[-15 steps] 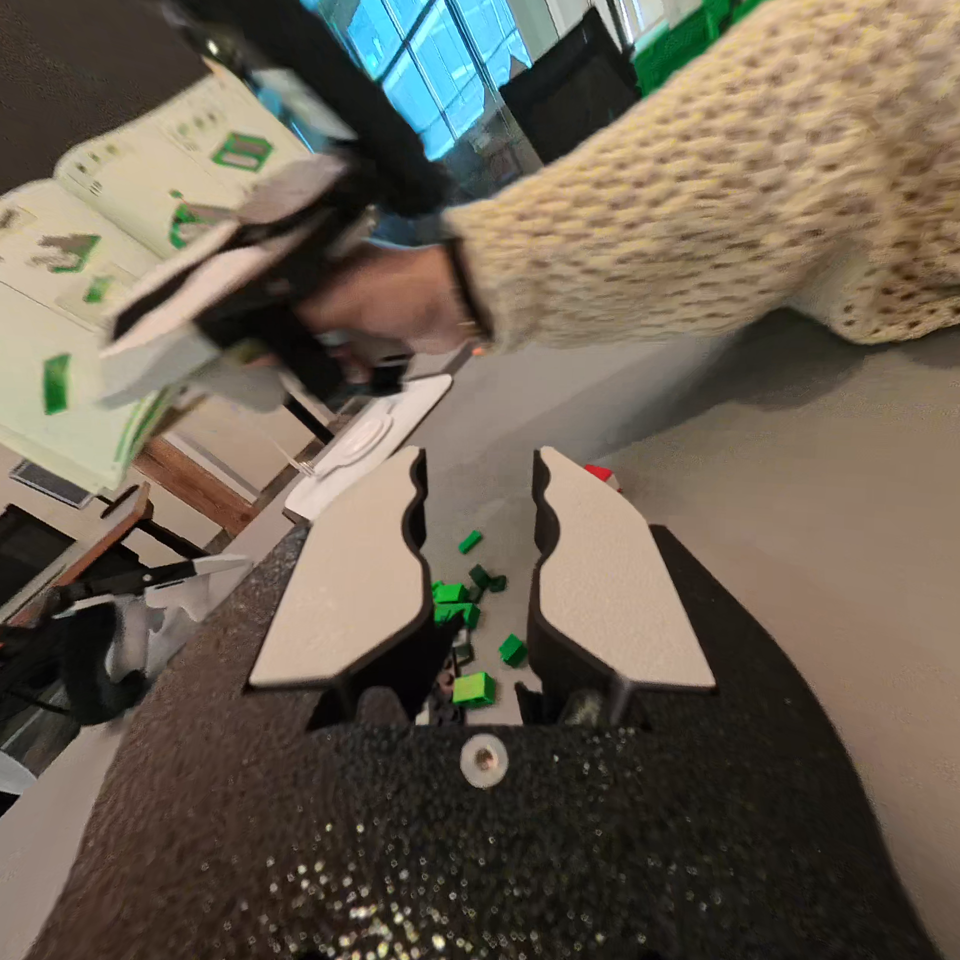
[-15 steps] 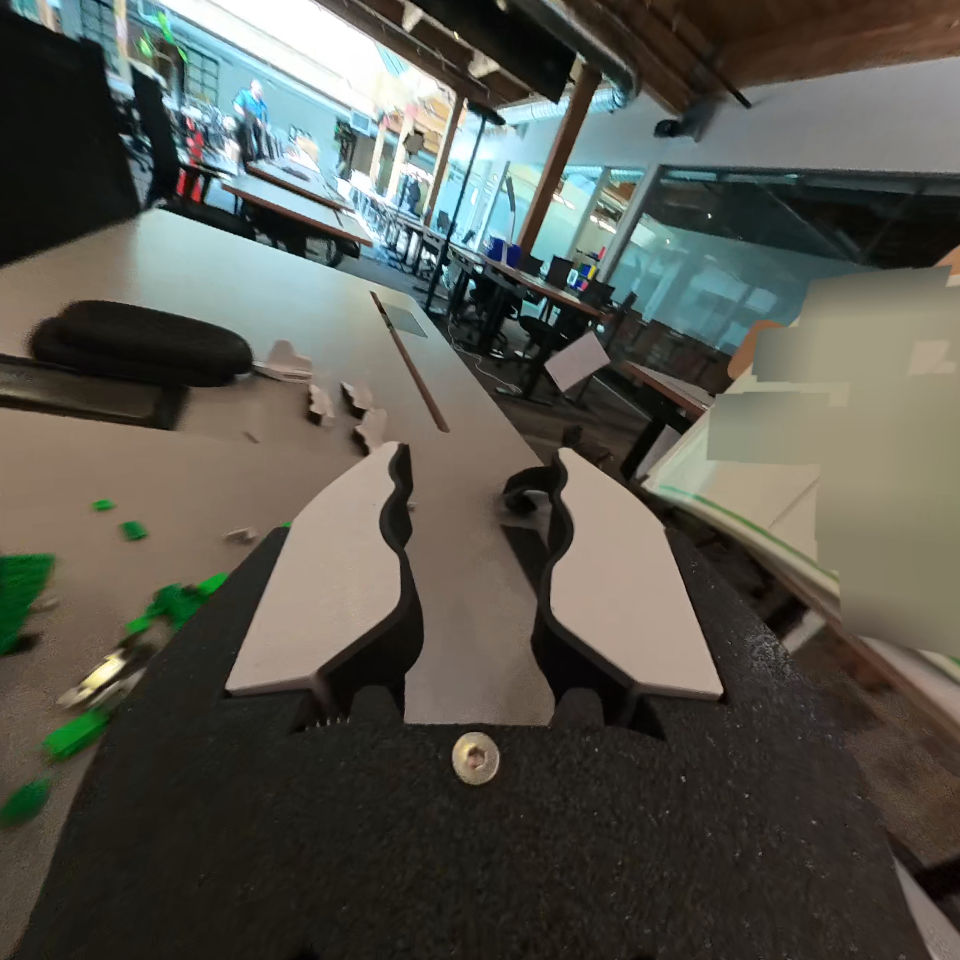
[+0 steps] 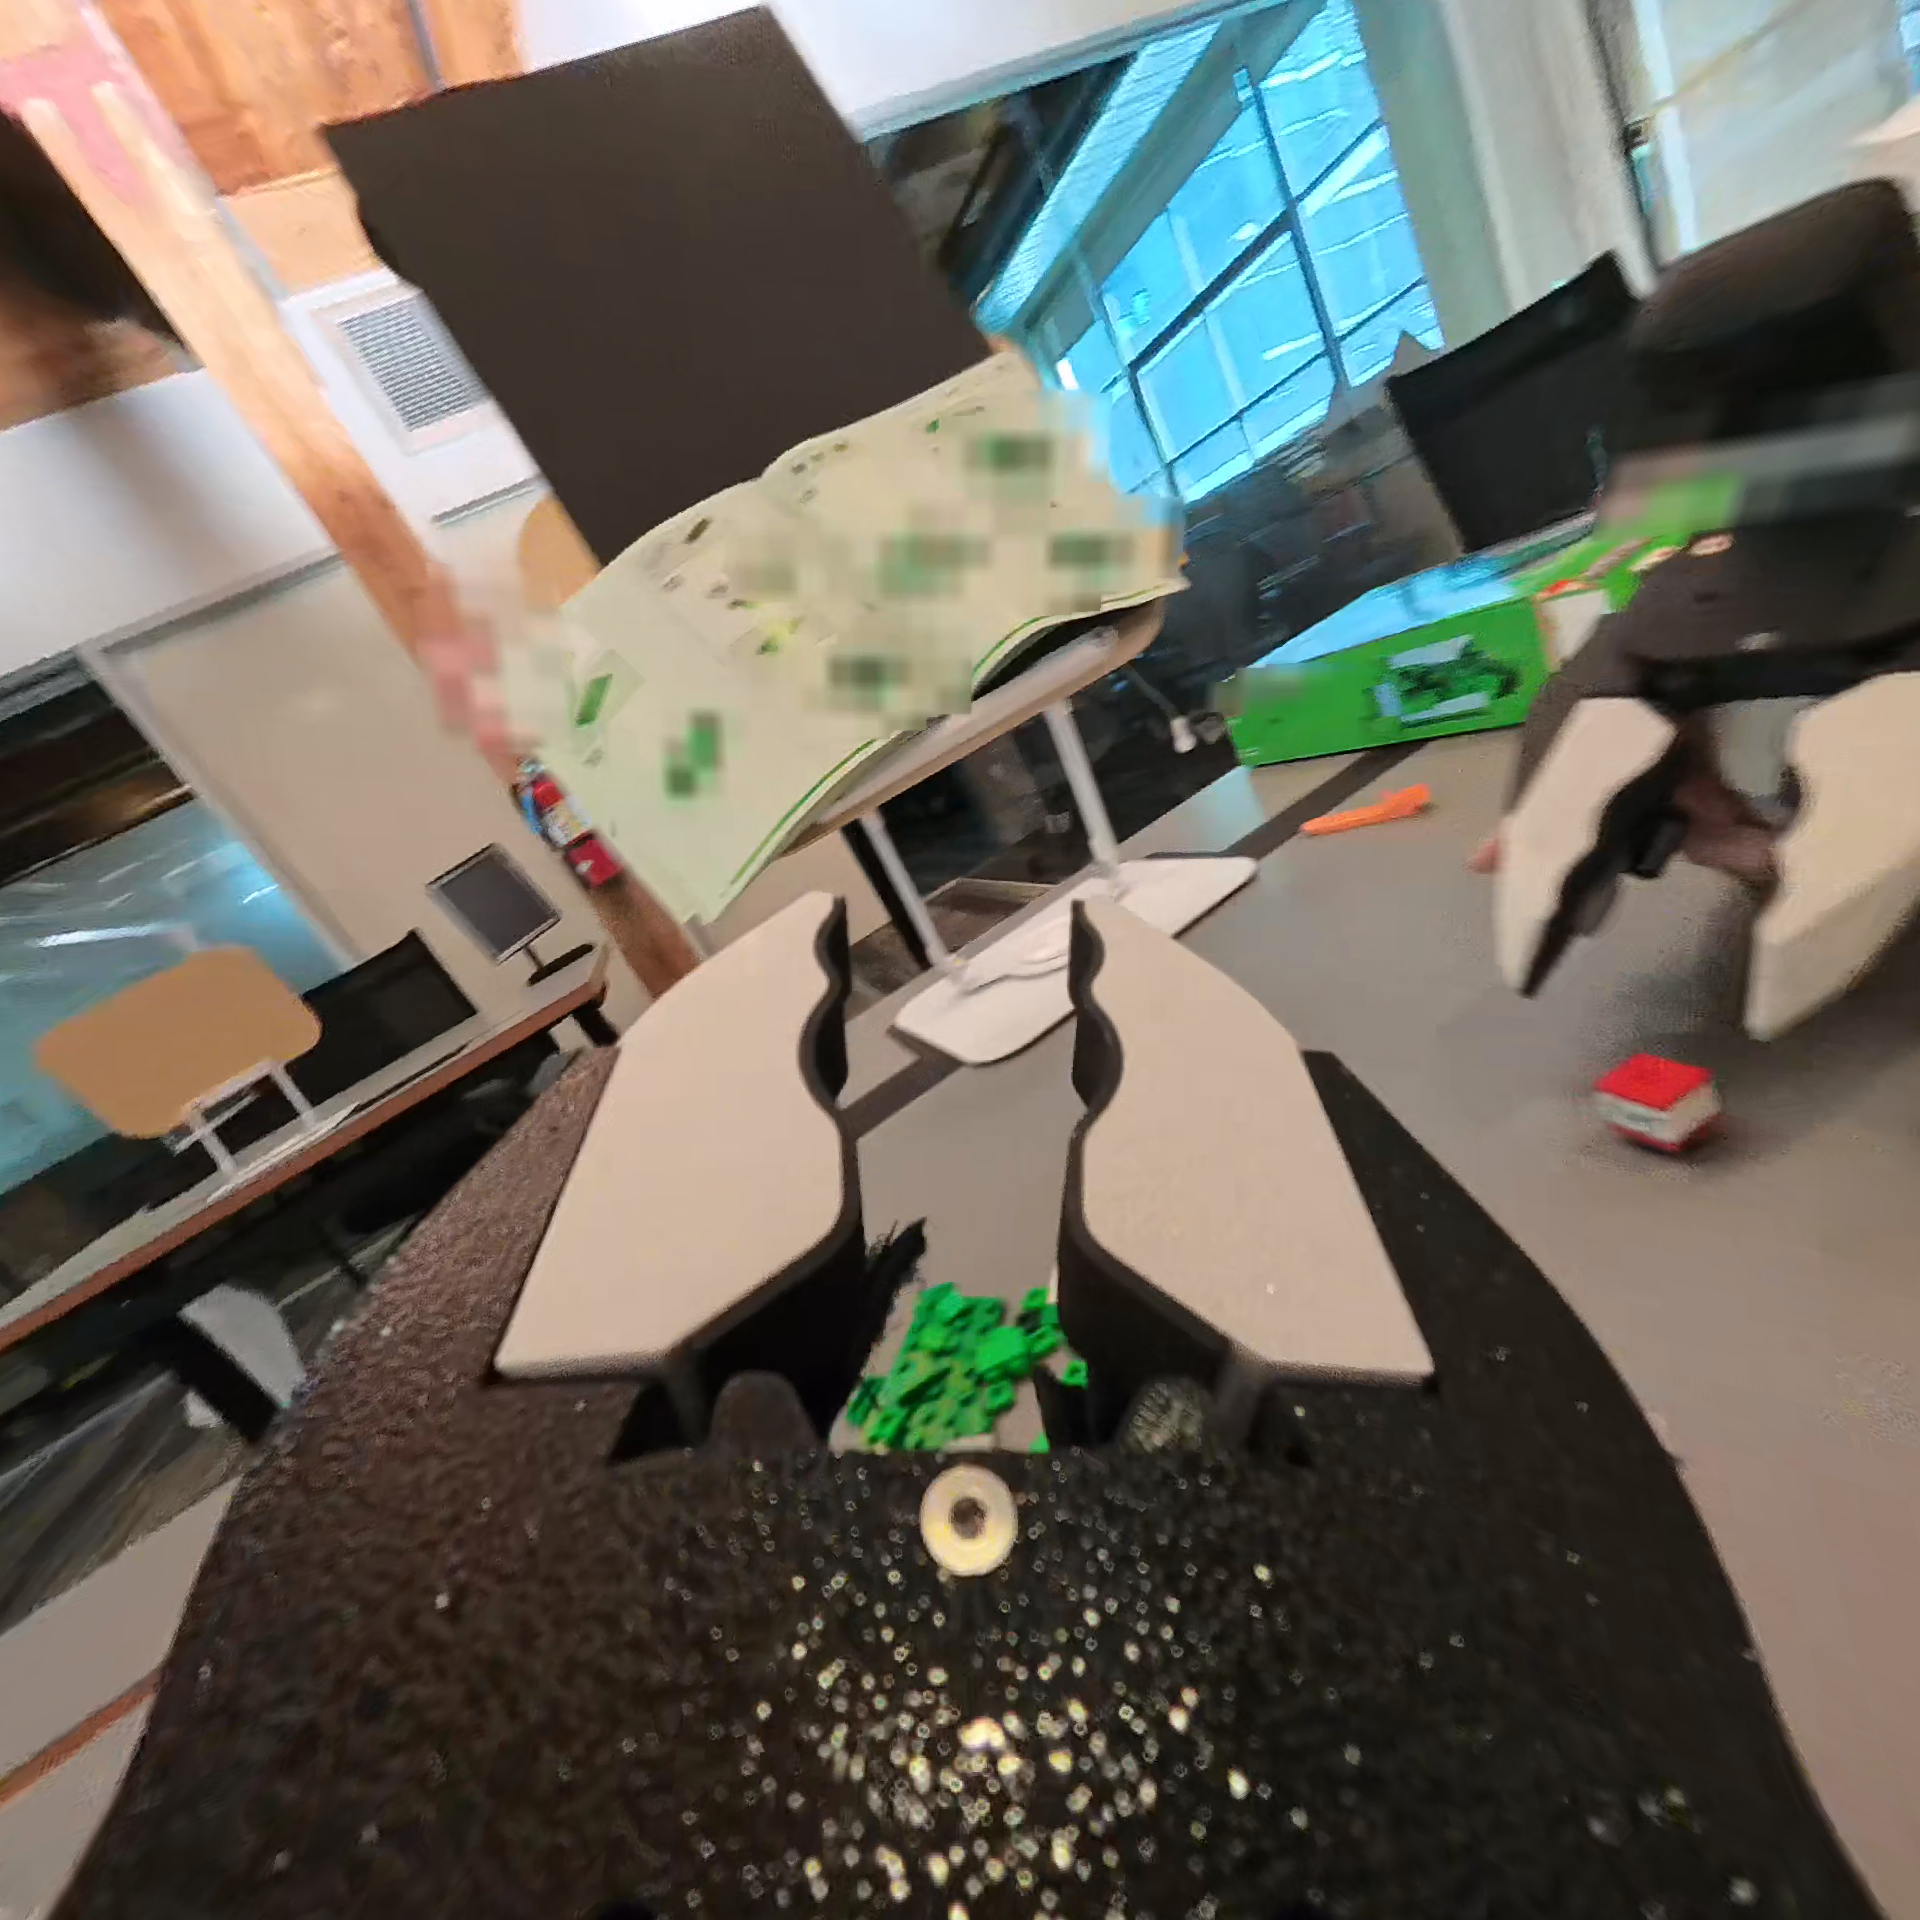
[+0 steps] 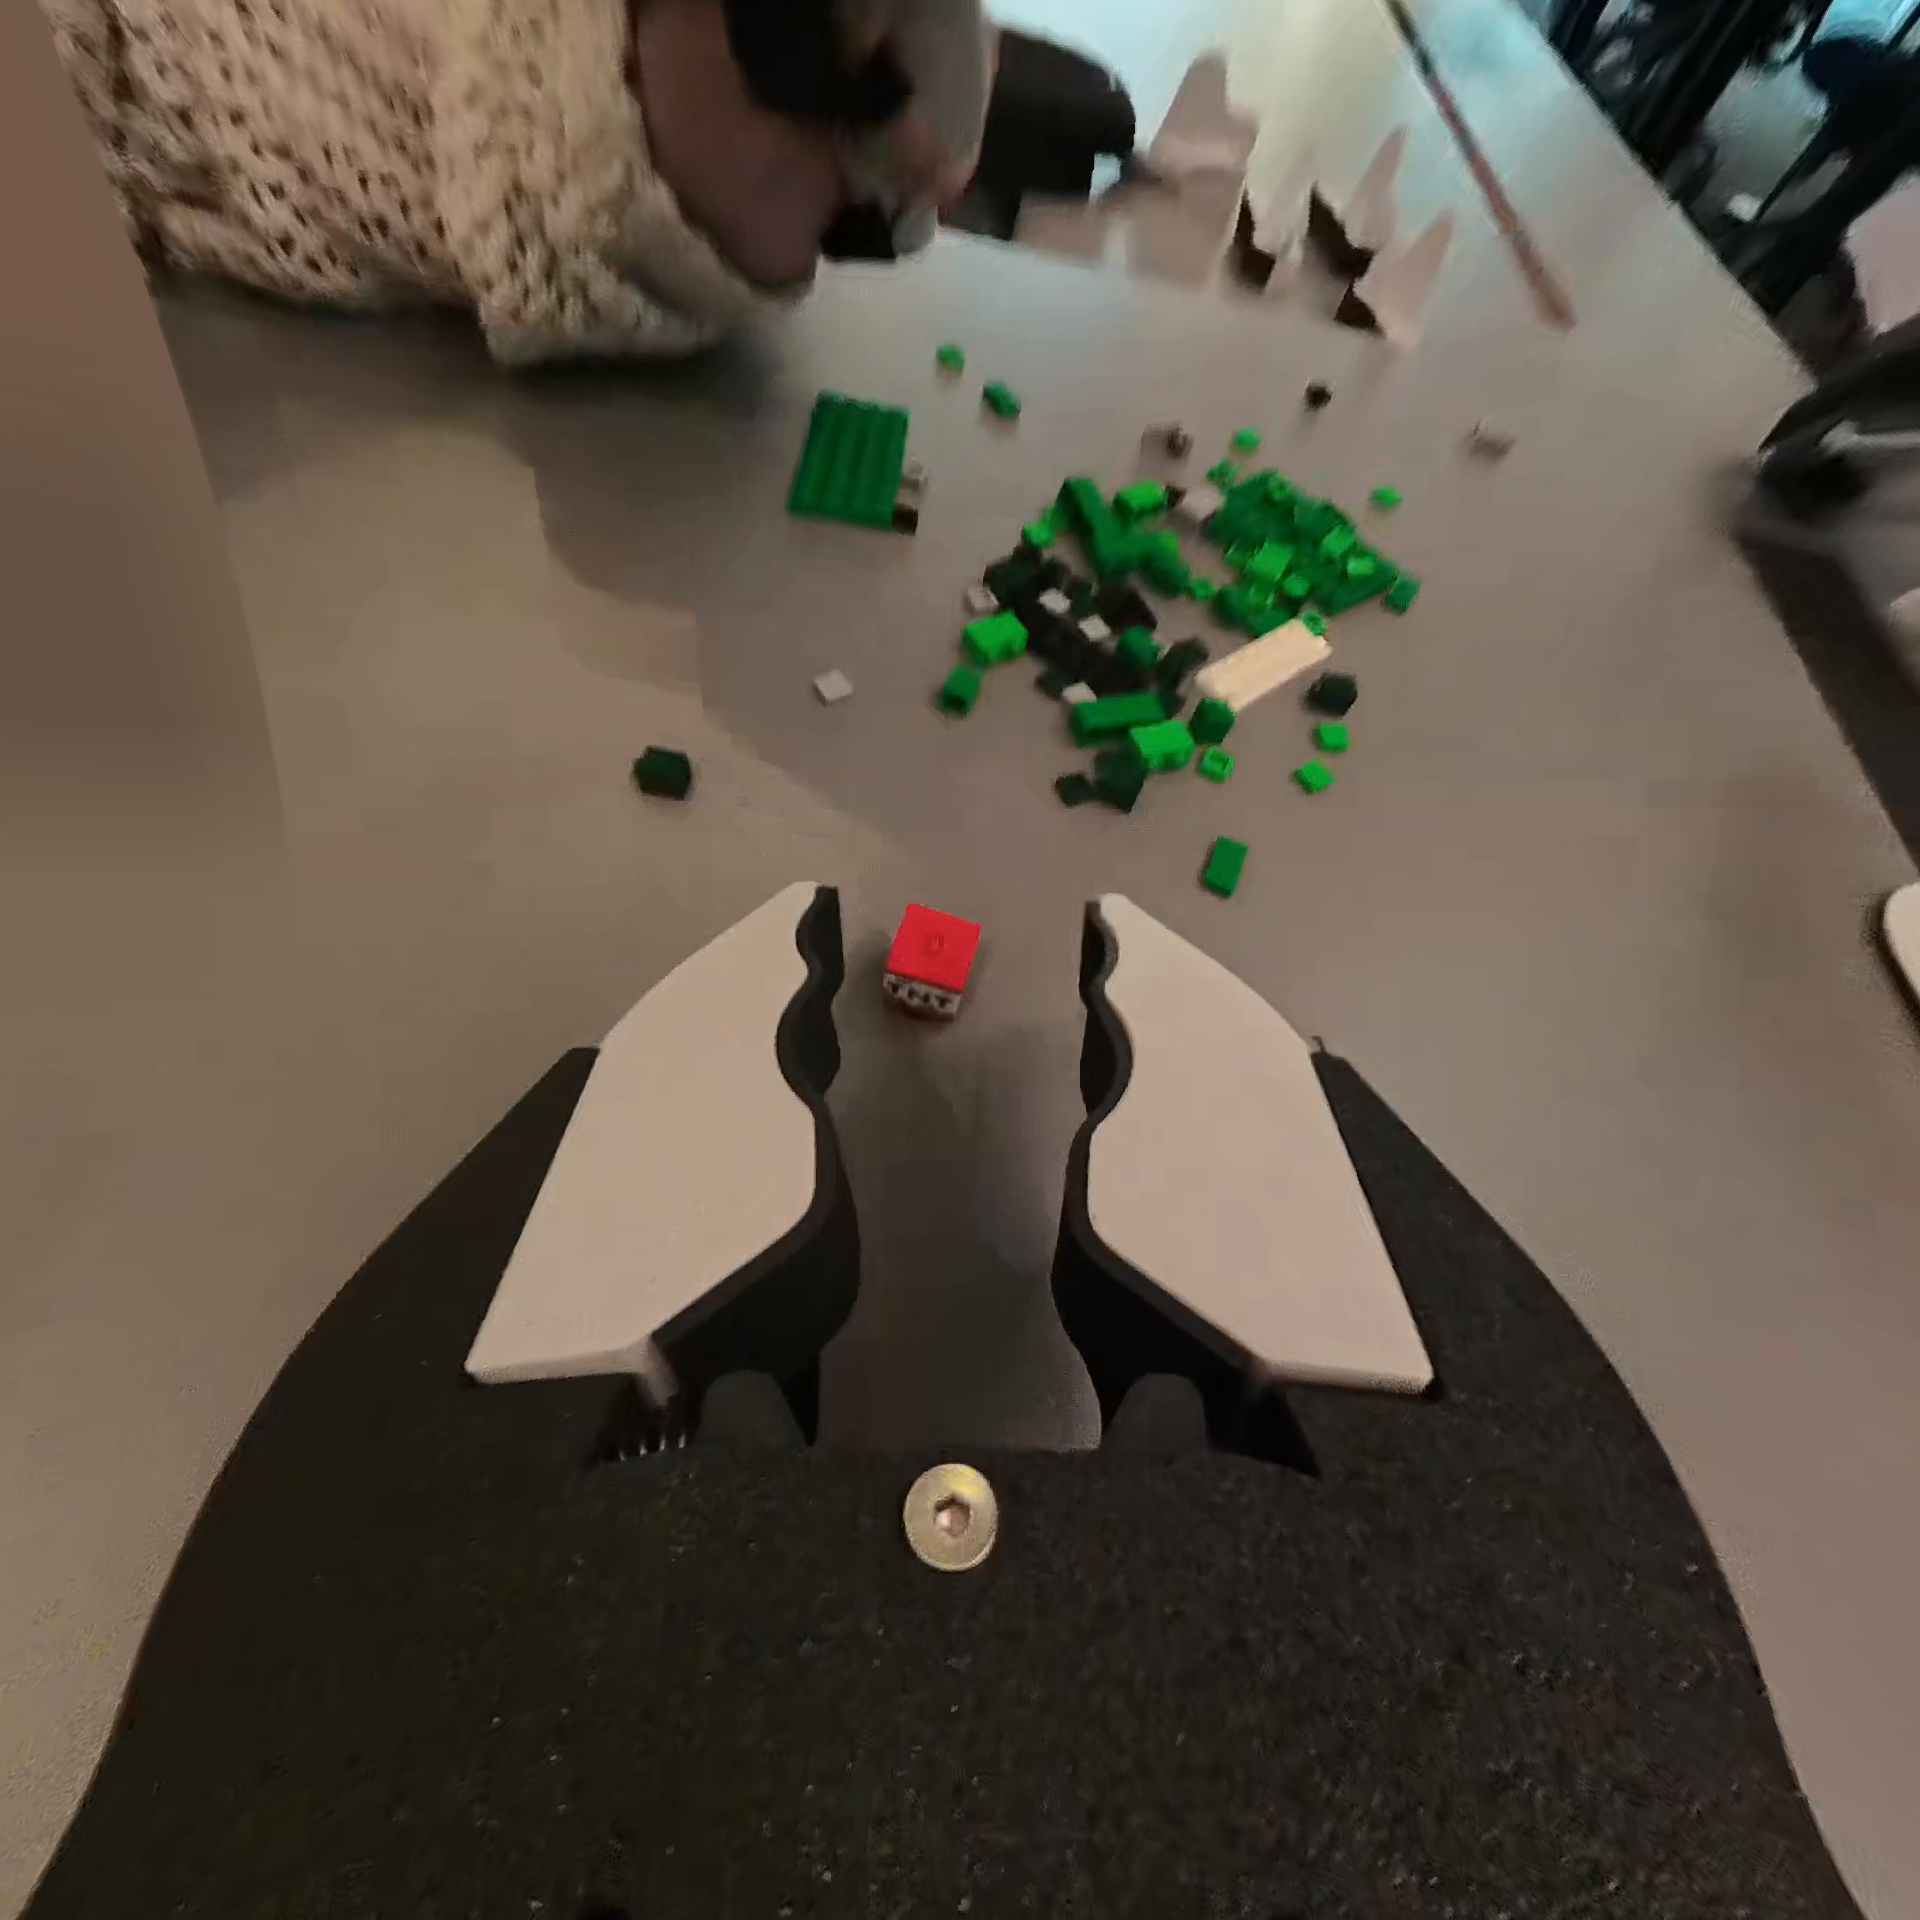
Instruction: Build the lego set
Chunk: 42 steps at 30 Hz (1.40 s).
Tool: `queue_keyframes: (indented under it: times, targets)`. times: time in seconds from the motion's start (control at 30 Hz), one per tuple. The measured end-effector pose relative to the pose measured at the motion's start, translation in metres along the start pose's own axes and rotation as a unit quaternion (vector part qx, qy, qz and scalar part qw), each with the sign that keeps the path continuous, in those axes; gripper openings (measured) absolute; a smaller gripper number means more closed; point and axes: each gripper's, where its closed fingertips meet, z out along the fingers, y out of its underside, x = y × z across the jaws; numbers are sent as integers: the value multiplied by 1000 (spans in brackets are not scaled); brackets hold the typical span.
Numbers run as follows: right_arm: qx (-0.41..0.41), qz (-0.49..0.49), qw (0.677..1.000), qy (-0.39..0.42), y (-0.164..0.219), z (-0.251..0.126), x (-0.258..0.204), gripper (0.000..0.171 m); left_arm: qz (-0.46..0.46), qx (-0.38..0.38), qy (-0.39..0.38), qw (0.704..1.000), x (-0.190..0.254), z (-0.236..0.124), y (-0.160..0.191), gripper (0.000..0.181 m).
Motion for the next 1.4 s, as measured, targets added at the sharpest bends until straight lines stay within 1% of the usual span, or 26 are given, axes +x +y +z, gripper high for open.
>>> queue_keyframes:
  times: [0.1, 0.23, 0.27, 0.3, 0.33, 0.37, 0.47, 0.53, 0.6, 0.67, 0.77, 0.9, 0.93, 0.97, 1.0, 1.03, 1.1, 1.17, 1.2, 1.27, 1.3, 1.37, 1.4]
  targets:
    - [-33, -1, 999, -6, 8, 5, -3, 36, -23, -16, -32, 999, -28, -5, 14, 40]
    - [-75, 25, 996, -30, 17, 11, -10, 35, -42, -26, -46, 998, -42, -8, 24, 41]
    - [-84, 26, 996, -29, 20, 12, -10, 31, -44, -29, -46, 998, -43, -8, 25, 40]
    - [-97, 25, 995, -20, 23, 13, -8, 22, -48, -29, -44, 997, -42, -8, 26, 40]
    - [-105, 18, 994, -19, 25, 14, -8, 17, -51, -30, -40, 997, -41, -8, 26, 40]
    - [-104, 14, 994, -17, 24, 15, -8, 17, -52, -31, -36, 998, -39, -8, 26, 40]
    - [-104, 17, 994, 28, 26, 13, 6, 17, -45, -34, -27, 998, -33, -7, 27, 40]
    - [-118, 24, 987, 103, 32, 6, 32, 17, -41, -37, -20, 998, -29, -6, 27, 40]
    - [-138, 39, 972, 187, 41, -7, 59, 17, -37, -40, -16, 998, -26, -5, 28, 40]
    - [-157, 64, 957, 236, 50, -20, 75, 17, -35, -45, -14, 998, -25, -5, 29, 40]
    - [-158, 102, 949, 252, 58, -26, 83, 17, -38, -51, -14, 998, -26, -5, 31, 40]
    - [-147, 120, 950, 250, 59, -27, 84, 17, -50, -53, -20, 997, -31, -5, 33, 40]
    - [-136, 125, 950, 252, 57, -27, 85, 22, -52, -54, -22, 997, -33, -6, 33, 40]
    - [-127, 131, 948, 260, 55, -28, 87, 40, -52, -55, -23, 997, -35, -6, 34, 41]
    - [-118, 136, 944, 275, 53, -32, 89, 54, -49, -58, -25, 997, -38, -6, 35, 42]
    - [-97, 134, 942, 292, 48, -37, 91, 59, -45, -63, -28, 997, -43, -7, 36, 44]
    - [-30, 96, 935, 340, 27, -51, 92, 57, -44, -75, -27, 996, -54, -10, 40, 46]
    - [24, 39, 924, 379, 8, -64, 83, 51, -59, -93, 0, 994, -60, -14, 46, 47]
    - [41, 15, 921, 386, 1, -66, 75, 48, -71, -103, 31, 992, -58, -16, 50, 47]
    - [65, -17, 921, 384, -9, -66, 58, 43, -102, -136, 124, 978, -44, -23, 59, 49]
    - [72, -27, 924, 376, -12, -64, 50, 41, -120, -159, 180, 963, -32, -29, 65, 48]
    - [79, -41, 926, 367, -16, -60, 40, 39, -158, -211, 309, 914, -2, -50, 73, 52]
    - [83, -47, 929, 359, -18, -58, 37, 37, -163, -237, 354, 890, 11, -61, 78, 56]
